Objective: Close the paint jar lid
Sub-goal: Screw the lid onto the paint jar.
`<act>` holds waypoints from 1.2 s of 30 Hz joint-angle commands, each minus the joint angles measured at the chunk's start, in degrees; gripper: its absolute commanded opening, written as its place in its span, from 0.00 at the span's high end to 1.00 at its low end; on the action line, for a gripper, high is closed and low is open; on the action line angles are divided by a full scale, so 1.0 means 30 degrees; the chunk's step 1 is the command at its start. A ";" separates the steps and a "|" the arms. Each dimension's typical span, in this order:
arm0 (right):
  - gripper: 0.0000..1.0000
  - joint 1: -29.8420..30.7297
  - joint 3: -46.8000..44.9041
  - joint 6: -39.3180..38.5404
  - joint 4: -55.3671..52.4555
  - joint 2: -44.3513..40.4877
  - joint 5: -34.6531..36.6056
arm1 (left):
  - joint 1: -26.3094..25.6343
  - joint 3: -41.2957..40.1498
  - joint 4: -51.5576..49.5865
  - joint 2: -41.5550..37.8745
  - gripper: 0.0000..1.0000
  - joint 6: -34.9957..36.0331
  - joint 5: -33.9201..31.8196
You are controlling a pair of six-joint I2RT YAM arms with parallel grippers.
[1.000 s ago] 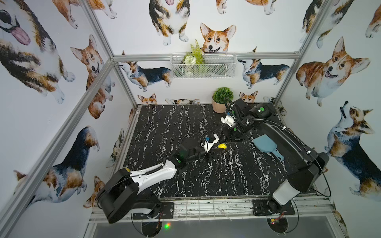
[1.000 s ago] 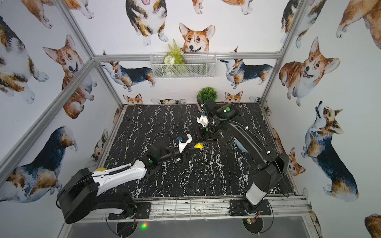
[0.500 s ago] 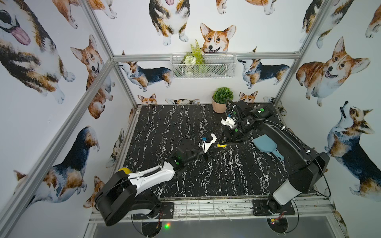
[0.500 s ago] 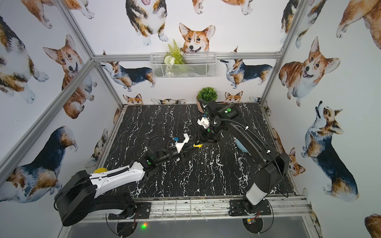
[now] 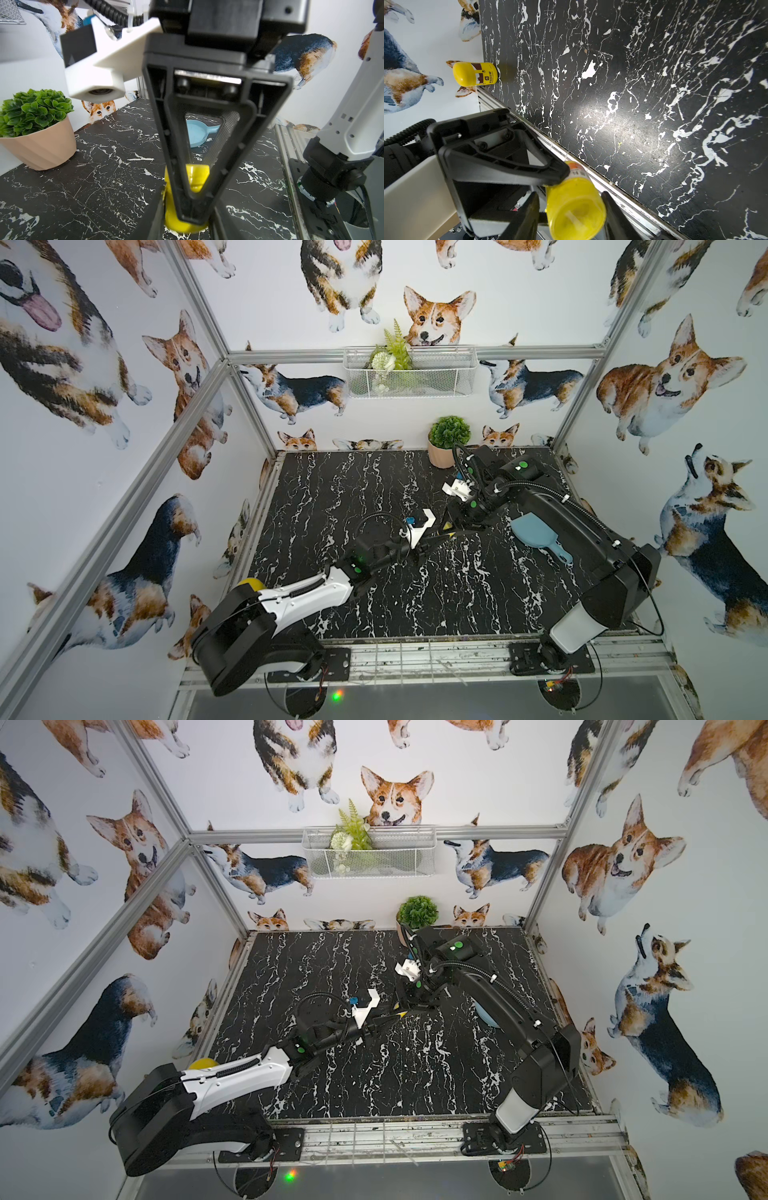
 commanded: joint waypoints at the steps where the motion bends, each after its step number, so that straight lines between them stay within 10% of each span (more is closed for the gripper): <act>1: 0.53 0.0023 0.0046 0.0249 0.0400 0.0193 -0.0638 | 0.0012 -0.0020 0.1089 -0.0158 0.82 0.0181 -0.0085; 12: 0.71 -0.0005 0.0864 -0.0069 -0.0660 0.0383 0.0282 | 0.0011 0.0082 0.0792 0.0232 0.75 0.0208 -0.0542; 19: 0.75 -0.0220 0.2220 0.0014 -0.1642 0.1596 0.2599 | 0.0274 -0.0130 -0.0161 0.0114 0.23 -0.0012 -0.1451; 24: 0.77 -0.0658 0.3025 -0.0109 -0.2310 0.2738 0.5290 | 0.0998 -0.0739 -0.1257 -0.0356 0.04 -0.0333 -0.2838; 36: 0.77 -0.1550 0.0533 -0.0120 0.2500 0.7632 1.1127 | 0.1421 -0.2446 -0.4619 -0.3401 0.00 -0.2373 -0.5357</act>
